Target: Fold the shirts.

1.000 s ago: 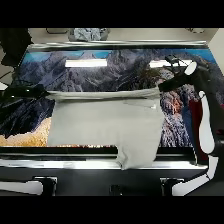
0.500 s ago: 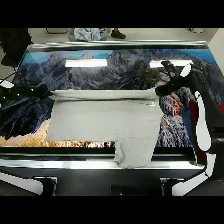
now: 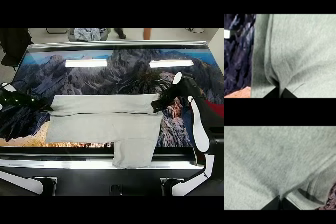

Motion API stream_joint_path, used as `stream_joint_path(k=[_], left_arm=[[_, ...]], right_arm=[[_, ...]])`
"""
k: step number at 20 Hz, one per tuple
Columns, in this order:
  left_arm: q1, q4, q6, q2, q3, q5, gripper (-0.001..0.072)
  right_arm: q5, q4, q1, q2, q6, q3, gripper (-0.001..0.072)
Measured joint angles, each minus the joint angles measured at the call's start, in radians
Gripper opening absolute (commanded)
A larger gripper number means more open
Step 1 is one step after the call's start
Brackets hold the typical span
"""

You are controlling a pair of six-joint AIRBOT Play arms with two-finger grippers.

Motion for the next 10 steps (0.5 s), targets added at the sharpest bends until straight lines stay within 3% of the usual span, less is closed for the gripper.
stream_joint_path(k=[1,2,3,4,10], left_arm=[[0.003,0.008,0.000,-0.001,-0.001,-0.009,0.0423],[0.008,0.015,-0.007,-0.001,0.002,-0.022,0.0460],[0.016,0.017,-0.008,0.000,0.013,-0.033,0.0453],[0.025,0.019,-0.012,0.003,0.027,-0.055,0.0453],[0.112,0.070,-0.057,0.084,0.009,-0.210,0.0452]], right_arm=[[0.000,-0.004,0.001,0.000,0.010,-0.005,0.0365],[0.001,-0.005,0.001,0.003,0.015,-0.008,0.0401],[0.004,-0.007,-0.002,0.013,0.016,-0.010,0.0484],[0.015,-0.009,-0.013,0.029,0.013,-0.012,0.0518],[0.127,-0.051,-0.170,0.178,-0.032,-0.117,0.0515]])
